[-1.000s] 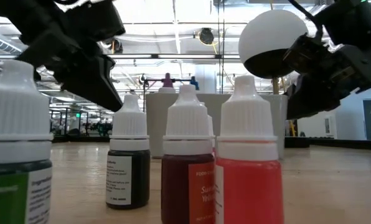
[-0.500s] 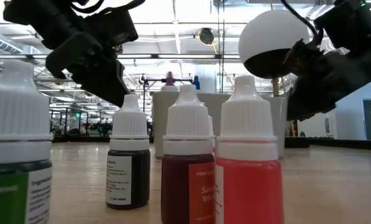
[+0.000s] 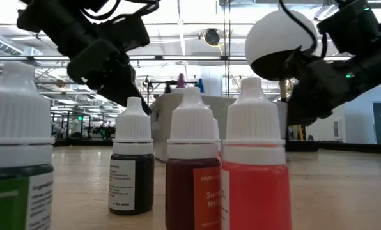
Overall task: Pick & Place food coloring
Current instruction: Adjust the gray bin to the center of the table, then put the small orange food coloring bottle into the gray bin
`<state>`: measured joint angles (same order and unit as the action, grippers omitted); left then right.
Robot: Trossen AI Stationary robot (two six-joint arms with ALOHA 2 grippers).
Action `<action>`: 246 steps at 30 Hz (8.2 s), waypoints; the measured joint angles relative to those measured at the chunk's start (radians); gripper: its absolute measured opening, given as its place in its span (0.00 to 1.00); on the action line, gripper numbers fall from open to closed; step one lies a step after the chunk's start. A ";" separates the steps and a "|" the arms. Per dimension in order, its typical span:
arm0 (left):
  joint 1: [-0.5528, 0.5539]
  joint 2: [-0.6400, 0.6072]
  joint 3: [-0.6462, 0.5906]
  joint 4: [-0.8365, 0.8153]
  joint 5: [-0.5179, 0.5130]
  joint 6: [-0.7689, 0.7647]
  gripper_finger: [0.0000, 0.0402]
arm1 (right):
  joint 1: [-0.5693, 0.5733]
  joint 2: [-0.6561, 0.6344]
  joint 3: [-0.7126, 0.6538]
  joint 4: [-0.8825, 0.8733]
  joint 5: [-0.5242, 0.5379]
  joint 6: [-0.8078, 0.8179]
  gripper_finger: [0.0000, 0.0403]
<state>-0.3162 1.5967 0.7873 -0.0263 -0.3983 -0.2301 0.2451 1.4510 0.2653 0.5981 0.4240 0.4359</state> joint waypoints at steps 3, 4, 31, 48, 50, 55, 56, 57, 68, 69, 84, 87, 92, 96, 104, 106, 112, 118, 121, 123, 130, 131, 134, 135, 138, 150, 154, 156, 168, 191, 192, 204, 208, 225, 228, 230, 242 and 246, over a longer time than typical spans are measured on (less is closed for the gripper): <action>0.002 0.009 -0.002 -0.005 0.003 0.012 0.02 | -0.014 0.059 0.000 0.049 0.046 0.011 0.00; 0.002 0.015 0.000 0.008 0.007 0.012 0.02 | -0.019 0.072 0.000 0.064 0.064 0.014 0.00; 0.009 0.021 0.000 -0.051 -0.041 -0.026 0.01 | 0.022 0.298 0.065 0.296 -0.015 -0.003 0.00; 0.030 0.017 0.000 -0.062 -0.054 -0.035 0.02 | 0.054 0.367 0.135 0.307 0.000 -0.003 0.00; 0.033 0.017 0.000 -0.062 -0.051 -0.035 0.02 | 0.060 0.368 0.139 0.305 0.002 -0.003 0.00; 0.047 0.017 0.000 -0.066 -0.061 -0.041 0.01 | 0.084 0.370 0.150 0.302 0.004 -0.013 0.00; 0.049 0.018 0.000 -0.067 -0.065 -0.041 0.02 | 0.088 0.370 0.151 0.302 0.002 -0.014 0.00; 0.050 0.018 0.000 -0.067 -0.068 -0.041 0.02 | 0.091 0.370 0.151 0.302 0.000 -0.015 0.00; 0.060 0.018 0.000 -0.078 -0.067 -0.055 0.01 | 0.098 0.369 0.152 0.303 -0.010 -0.029 0.00; 0.060 0.018 0.000 -0.079 -0.067 -0.059 0.01 | 0.098 0.369 0.152 0.303 -0.011 -0.029 0.00; -0.117 -0.082 0.000 -0.249 -0.024 -0.073 0.05 | 0.106 0.224 0.045 0.250 -0.156 -0.045 0.00; -0.189 -0.101 0.000 -0.233 -0.078 -0.017 0.05 | 0.153 0.151 0.051 0.203 -0.194 -0.078 0.00; -0.295 -0.100 0.000 -0.167 -0.228 0.099 0.05 | 0.271 0.030 0.189 -0.111 -0.171 -0.099 0.00; -0.316 -0.115 -0.061 -0.059 -0.258 0.194 0.05 | 0.352 0.006 0.399 -0.409 -0.135 -0.138 0.00; -0.208 -0.390 -0.271 0.285 -0.026 0.367 0.04 | 0.398 0.010 0.638 -0.606 -0.113 -0.284 0.00; -0.154 -0.484 -0.340 0.347 0.083 0.371 0.02 | 0.392 0.017 0.645 -0.593 -0.115 -0.316 0.00; -0.034 -0.654 -0.527 0.518 0.292 0.299 0.04 | 0.305 0.123 0.682 -0.547 -0.219 -0.328 0.00; -0.007 -0.700 -0.636 0.615 0.256 0.254 0.04 | 0.270 0.293 0.978 -0.837 -0.331 -0.336 0.00; -0.005 -0.699 -0.664 0.635 0.186 0.252 0.01 | 0.269 0.389 1.142 -0.991 -0.367 -0.376 0.00; -0.005 -0.700 -0.668 0.634 0.157 0.244 0.01 | 0.269 0.440 1.221 -1.012 -0.387 -0.396 0.02; -0.005 -0.699 -0.672 0.622 0.144 0.221 0.08 | 0.265 0.517 1.333 -0.973 -0.452 -0.466 0.24; -0.005 -0.699 -0.672 0.622 0.143 0.221 0.09 | 0.264 0.518 1.333 -0.970 -0.452 -0.472 0.28; -0.005 -0.699 -0.672 0.621 0.143 0.223 0.10 | 0.260 0.529 1.334 -0.973 -0.452 -0.485 0.37; -0.005 -0.699 -0.672 0.621 0.143 0.224 0.10 | 0.257 0.533 1.333 -0.986 -0.452 -0.486 0.40; -0.005 -0.699 -0.671 0.612 0.144 0.225 0.09 | 0.246 0.561 1.334 -0.968 -0.453 -0.492 0.42; -0.005 -0.698 -0.671 0.597 0.143 0.223 0.08 | 0.248 0.613 1.329 -0.975 -0.481 -0.527 0.39; -0.005 -0.698 -0.670 0.595 0.143 0.221 0.08 | 0.250 0.614 1.284 -0.919 -0.481 -0.527 0.39; -0.005 -0.698 -0.670 0.595 0.143 0.219 0.08 | 0.250 0.616 1.269 -0.920 -0.481 -0.527 0.39; -0.005 -0.698 -0.670 0.590 0.135 0.215 0.08 | 0.247 0.613 1.176 -0.776 -0.481 -0.516 0.38; -0.005 -0.698 -0.670 0.591 0.134 0.214 0.08 | 0.245 0.613 1.132 -0.688 -0.508 -0.509 0.34; -0.005 -0.698 -0.670 0.591 0.134 0.214 0.08 | 0.245 0.613 1.132 -0.688 -0.508 -0.509 0.32; -0.005 -0.698 -0.670 0.577 0.134 0.215 0.08 | 0.242 0.613 1.132 -0.697 -0.508 -0.509 0.12; -0.005 -0.698 -0.670 0.577 0.134 0.215 0.08 | 0.234 0.612 1.132 -0.702 -0.510 -0.515 0.12; -0.005 -0.698 -0.671 0.551 0.134 0.198 0.08 | 0.187 0.252 1.133 -0.962 -0.309 -0.530 0.12; -0.005 -0.698 -0.671 0.551 0.134 0.198 0.08 | 0.160 0.164 1.133 -1.034 -0.245 -0.528 0.12; -0.005 -0.699 -0.671 0.552 0.134 0.198 0.08 | 0.140 0.110 1.132 -1.077 -0.217 -0.528 0.11; -0.005 -0.699 -0.671 0.552 0.124 0.220 0.08 | 0.037 -0.003 1.130 -1.259 -0.215 -0.668 0.11; -0.005 -0.699 -0.671 0.543 0.120 0.235 0.08 | 0.006 -0.005 1.064 -1.169 -0.166 -0.797 0.11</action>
<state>-0.3210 0.8982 0.1165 0.5167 -0.2783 0.0050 0.2508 1.4460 1.3291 -0.5713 0.2584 -0.3610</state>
